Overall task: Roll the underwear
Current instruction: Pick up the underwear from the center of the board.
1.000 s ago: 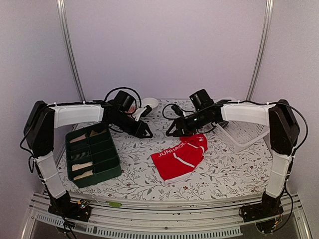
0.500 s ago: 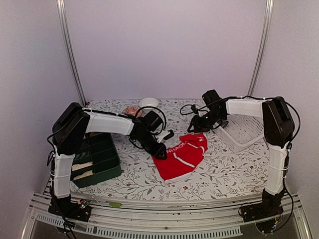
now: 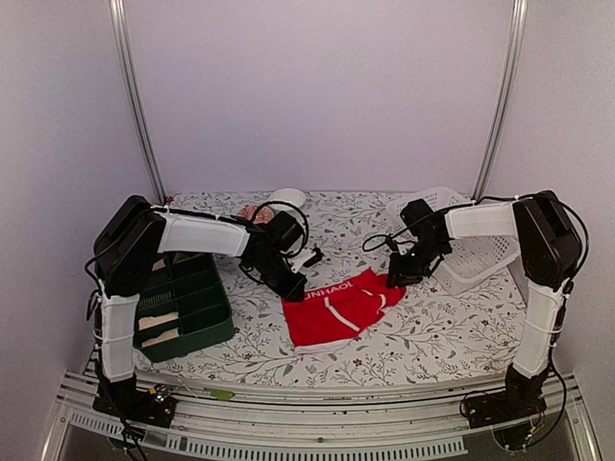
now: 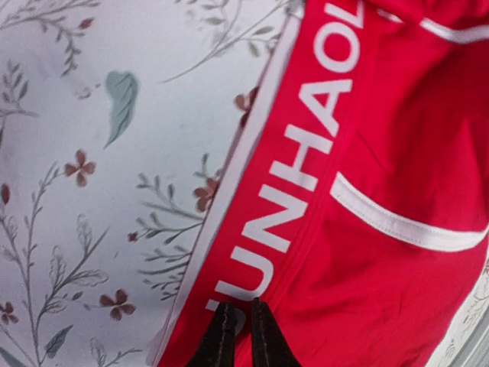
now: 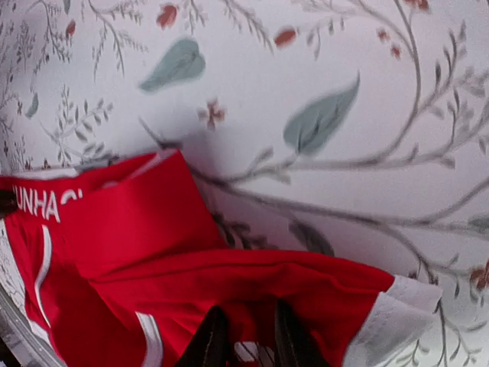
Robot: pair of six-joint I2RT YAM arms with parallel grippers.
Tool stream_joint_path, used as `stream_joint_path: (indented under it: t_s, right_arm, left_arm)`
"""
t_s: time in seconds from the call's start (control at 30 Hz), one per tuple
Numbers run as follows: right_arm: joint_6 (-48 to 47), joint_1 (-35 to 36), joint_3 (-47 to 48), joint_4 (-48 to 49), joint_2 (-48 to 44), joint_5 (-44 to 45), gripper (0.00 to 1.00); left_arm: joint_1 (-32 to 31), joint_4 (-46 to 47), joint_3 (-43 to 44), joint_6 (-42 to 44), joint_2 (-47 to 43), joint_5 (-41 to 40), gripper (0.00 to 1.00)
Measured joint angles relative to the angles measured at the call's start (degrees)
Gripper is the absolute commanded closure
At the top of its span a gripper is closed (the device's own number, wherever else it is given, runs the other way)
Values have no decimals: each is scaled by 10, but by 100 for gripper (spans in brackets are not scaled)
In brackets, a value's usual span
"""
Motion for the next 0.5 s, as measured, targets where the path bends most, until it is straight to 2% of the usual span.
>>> stream_joint_path:
  t_s: [0.23,0.37,0.5]
  right_arm:
    - [12,1,-132,-44,-118,-20,79]
    - [4,9,-153,-68,-158,-63,69]
    - [0,17,-129,-56,-172,-90,56]
  left_arm:
    - [30,-11,-21,6,-18,-27,94]
    - [33,-15,-19,14,-18,-28,93]
    - [32,-24,-14,23,-18,-32,93]
